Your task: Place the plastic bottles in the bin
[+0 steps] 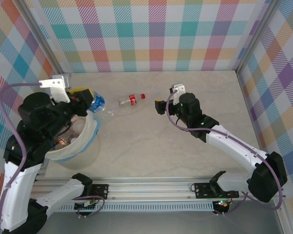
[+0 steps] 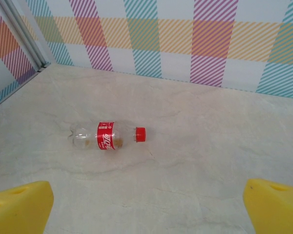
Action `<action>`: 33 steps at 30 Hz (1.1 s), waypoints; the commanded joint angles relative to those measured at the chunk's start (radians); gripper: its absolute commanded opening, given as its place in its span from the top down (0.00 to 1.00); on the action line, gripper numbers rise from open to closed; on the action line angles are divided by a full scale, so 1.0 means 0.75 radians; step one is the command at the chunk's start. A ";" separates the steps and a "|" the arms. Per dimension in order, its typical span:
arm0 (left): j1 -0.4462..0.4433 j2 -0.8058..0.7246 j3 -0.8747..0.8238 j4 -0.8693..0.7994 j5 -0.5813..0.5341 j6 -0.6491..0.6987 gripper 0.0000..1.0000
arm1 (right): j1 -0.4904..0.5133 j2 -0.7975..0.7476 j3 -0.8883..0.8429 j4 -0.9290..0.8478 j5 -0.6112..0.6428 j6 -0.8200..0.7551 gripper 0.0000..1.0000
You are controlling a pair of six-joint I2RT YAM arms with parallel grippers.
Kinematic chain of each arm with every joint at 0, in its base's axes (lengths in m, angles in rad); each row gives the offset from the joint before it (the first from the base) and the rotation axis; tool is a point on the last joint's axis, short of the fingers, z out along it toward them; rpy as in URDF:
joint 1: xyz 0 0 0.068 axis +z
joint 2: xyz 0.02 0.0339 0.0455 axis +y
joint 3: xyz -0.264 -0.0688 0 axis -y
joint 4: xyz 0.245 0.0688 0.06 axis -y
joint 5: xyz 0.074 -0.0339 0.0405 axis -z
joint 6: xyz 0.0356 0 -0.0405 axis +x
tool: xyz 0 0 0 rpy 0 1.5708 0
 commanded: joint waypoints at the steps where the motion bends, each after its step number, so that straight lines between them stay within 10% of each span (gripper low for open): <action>1: -0.008 0.009 0.099 -0.179 -0.492 0.090 1.00 | -0.003 0.023 0.062 -0.001 0.033 0.036 0.00; 11: 0.012 0.136 -0.027 -0.335 -1.415 0.159 1.00 | -0.003 0.072 0.124 -0.041 0.009 0.049 0.00; 16: 0.079 0.191 -0.126 -0.376 -1.337 0.146 0.95 | -0.002 0.079 0.126 -0.049 0.006 0.046 0.00; 19: 0.094 0.233 -0.139 -0.416 -1.235 0.146 0.47 | -0.003 0.084 0.122 -0.049 0.010 0.045 0.00; 23: 0.094 0.256 -0.081 -0.446 -1.000 0.138 0.09 | -0.003 0.104 0.137 -0.063 0.010 0.032 0.00; 33: 0.094 0.193 0.059 -0.366 -0.540 0.114 0.00 | -0.003 0.124 0.153 -0.076 0.008 0.021 0.00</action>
